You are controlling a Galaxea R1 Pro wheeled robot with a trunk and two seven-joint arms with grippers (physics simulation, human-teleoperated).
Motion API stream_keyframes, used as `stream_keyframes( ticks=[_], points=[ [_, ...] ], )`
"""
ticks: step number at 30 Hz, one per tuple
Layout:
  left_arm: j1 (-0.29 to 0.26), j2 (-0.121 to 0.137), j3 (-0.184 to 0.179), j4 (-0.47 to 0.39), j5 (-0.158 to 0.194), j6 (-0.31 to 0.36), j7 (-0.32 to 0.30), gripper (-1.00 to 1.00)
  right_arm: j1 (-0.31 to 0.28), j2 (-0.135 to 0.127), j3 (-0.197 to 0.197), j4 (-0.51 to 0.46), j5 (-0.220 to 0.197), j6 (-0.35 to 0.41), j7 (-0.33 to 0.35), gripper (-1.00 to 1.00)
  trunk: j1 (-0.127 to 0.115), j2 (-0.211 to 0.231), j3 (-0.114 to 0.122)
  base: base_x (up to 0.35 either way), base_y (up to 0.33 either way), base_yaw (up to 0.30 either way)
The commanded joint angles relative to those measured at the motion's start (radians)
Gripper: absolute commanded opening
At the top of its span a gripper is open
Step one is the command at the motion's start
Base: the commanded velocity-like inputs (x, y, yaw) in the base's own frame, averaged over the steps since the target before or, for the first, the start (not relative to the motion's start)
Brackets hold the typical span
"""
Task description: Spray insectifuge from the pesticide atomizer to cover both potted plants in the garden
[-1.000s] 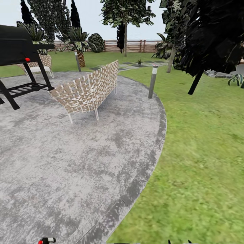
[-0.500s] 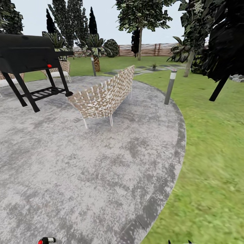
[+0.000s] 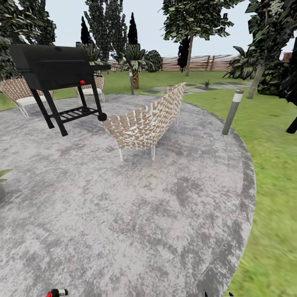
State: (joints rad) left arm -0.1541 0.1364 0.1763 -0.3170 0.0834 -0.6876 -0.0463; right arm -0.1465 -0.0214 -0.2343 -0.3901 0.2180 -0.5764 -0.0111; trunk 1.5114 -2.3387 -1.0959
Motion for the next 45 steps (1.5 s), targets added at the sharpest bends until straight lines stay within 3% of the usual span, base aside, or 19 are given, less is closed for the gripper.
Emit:
stream_keyframes(
  ticks=[1, 45],
  points=[
    [-0.001, 0.000, -0.001, 0.002, 0.009, -0.003, -0.004, -1.00, -0.001, 0.001, -0.007, 0.000, 0.011, -0.003, -0.001, 1.00, 0.000, 0.000, 0.000, 0.331, 0.024, 0.221],
    [-0.001, 0.000, -0.001, 0.001, 0.009, -0.003, -0.004, -1.00, -0.001, 0.001, -0.006, 0.000, 0.011, -0.004, 0.000, 1.00, 0.000, 0.000, 0.046, 0.338, 0.009, 0.220]
  ],
)
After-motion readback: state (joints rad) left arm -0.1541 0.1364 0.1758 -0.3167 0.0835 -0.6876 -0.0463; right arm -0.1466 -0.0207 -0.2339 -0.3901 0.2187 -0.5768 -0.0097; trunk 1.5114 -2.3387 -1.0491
